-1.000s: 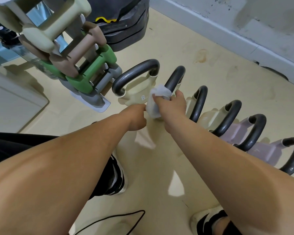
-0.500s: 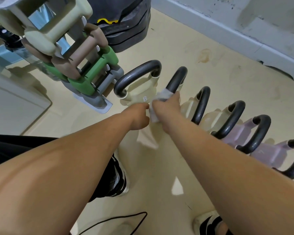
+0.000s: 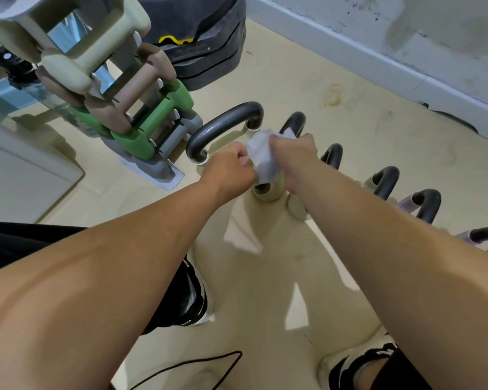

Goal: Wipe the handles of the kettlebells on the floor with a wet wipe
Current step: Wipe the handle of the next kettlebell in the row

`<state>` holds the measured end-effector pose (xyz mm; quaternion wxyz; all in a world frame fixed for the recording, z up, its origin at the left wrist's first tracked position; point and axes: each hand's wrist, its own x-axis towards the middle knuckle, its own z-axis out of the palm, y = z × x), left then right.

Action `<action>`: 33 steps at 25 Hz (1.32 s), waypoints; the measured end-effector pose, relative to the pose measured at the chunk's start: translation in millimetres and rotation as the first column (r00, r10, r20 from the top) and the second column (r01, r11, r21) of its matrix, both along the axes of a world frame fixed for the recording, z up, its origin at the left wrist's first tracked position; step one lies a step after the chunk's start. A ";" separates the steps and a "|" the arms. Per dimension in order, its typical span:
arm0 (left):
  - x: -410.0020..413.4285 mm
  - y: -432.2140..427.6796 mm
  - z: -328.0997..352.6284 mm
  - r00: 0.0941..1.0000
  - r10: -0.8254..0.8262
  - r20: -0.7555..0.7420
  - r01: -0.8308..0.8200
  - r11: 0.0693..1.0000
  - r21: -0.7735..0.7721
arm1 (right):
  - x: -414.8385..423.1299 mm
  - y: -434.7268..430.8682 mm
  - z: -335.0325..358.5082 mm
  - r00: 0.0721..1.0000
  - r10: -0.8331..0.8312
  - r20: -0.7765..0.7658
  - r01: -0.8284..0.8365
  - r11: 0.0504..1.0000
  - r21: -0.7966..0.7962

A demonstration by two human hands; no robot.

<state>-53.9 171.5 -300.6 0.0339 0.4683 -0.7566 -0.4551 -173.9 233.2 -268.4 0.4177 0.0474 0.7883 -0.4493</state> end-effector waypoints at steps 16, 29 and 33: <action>-45.8 15.3 27.7 0.992 0.120 0.038 -0.114 0.985 -0.130 | -24.9 13.1 8.6 0.961 0.074 -0.267 -0.071 0.997 0.020; -96.6 2.0 21.2 0.985 -0.153 -0.074 0.168 0.939 0.301 | -77.0 14.6 5.5 0.825 0.385 -0.414 -0.383 0.919 0.092; -105.6 0.2 28.7 0.968 -0.202 -0.149 0.234 0.942 0.241 | -89.1 15.4 7.4 0.765 0.506 -0.399 -0.476 0.861 0.180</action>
